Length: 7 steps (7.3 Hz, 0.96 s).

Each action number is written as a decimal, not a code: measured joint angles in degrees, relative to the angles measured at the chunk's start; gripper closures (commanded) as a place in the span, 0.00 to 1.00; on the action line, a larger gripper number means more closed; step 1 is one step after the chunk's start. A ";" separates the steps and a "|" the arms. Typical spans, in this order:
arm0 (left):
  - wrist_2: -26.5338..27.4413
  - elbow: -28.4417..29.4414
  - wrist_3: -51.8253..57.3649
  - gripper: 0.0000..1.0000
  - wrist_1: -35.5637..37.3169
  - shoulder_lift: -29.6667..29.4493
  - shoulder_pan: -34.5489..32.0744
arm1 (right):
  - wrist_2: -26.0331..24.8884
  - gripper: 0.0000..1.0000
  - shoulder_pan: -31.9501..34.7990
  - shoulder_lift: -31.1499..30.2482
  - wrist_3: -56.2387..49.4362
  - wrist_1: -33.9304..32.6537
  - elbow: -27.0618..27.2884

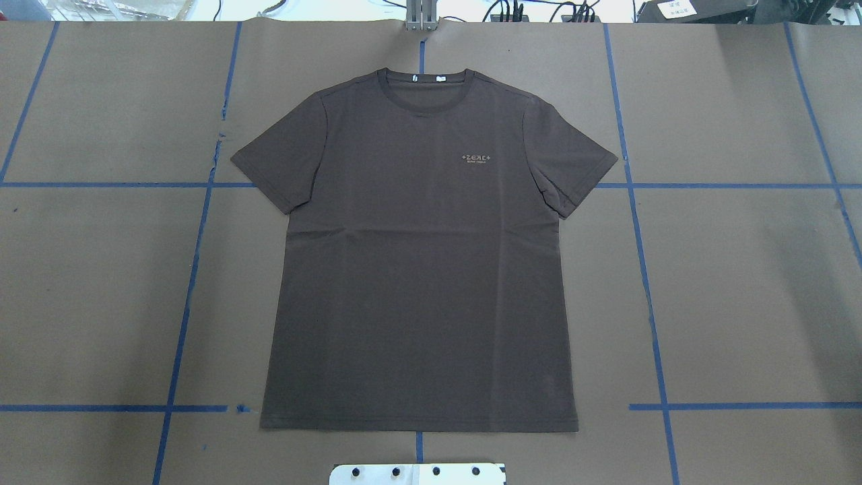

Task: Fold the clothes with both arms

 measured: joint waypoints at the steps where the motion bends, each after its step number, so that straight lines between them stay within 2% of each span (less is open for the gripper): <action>1: 0.08 -0.25 0.13 0.00 0.00 0.00 0.00 | 0.03 0.00 -0.02 0.00 0.00 0.00 0.00; 5: 0.22 -2.94 0.26 0.00 -0.50 -0.02 0.05 | 0.30 0.00 -0.76 0.80 0.21 0.00 1.76; 7: 0.07 -4.69 0.27 0.00 -6.81 -0.55 0.08 | 0.00 0.00 -1.70 6.56 0.80 3.50 1.54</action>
